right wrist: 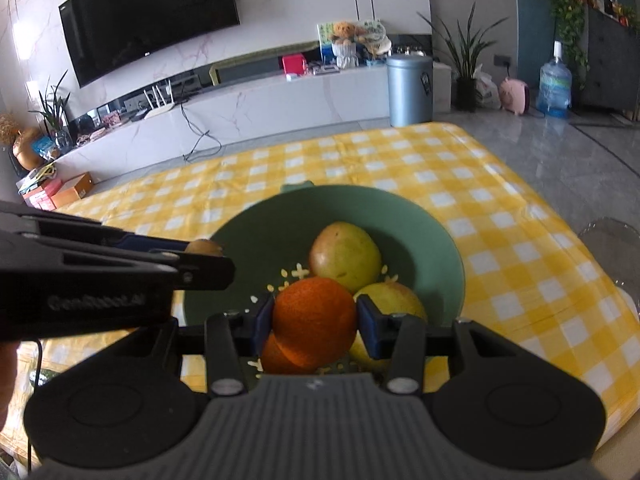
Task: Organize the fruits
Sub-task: 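Carry the tangerine and the longan in both grippers over the colander, then open both grippers to drop the tangerine and longan into the colander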
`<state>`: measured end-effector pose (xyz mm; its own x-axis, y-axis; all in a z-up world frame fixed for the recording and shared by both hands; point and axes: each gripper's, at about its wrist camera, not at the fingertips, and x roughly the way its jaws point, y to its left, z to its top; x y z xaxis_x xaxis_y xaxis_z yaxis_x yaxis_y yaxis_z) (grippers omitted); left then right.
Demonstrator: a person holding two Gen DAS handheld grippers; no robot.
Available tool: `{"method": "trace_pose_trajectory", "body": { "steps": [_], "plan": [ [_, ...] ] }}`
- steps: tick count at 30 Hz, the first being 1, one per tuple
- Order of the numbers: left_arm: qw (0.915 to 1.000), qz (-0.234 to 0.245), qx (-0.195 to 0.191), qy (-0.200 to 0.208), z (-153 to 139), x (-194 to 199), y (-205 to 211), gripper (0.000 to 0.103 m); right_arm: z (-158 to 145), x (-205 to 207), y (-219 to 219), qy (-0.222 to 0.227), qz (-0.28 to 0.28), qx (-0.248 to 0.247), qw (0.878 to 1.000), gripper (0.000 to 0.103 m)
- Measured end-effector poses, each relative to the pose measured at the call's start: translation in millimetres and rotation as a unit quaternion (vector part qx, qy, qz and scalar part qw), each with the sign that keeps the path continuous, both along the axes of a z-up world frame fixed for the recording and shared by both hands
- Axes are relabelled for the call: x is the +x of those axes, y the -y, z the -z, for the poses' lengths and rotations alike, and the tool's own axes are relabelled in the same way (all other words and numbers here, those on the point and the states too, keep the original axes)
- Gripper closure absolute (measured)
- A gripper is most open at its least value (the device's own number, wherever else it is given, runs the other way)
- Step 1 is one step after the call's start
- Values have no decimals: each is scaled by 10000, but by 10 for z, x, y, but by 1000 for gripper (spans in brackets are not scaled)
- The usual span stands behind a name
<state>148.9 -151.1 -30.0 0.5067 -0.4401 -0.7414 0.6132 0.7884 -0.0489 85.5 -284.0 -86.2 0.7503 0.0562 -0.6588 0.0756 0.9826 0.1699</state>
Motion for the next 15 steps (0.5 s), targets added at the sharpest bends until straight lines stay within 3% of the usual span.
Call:
{"method": "trace_pose_trajectory", "body": {
  "steps": [15],
  "plan": [
    [9991, 166, 249, -286, 246, 160, 155, 73, 154, 160, -1, -458, -85, 190, 9987, 61]
  ]
}}
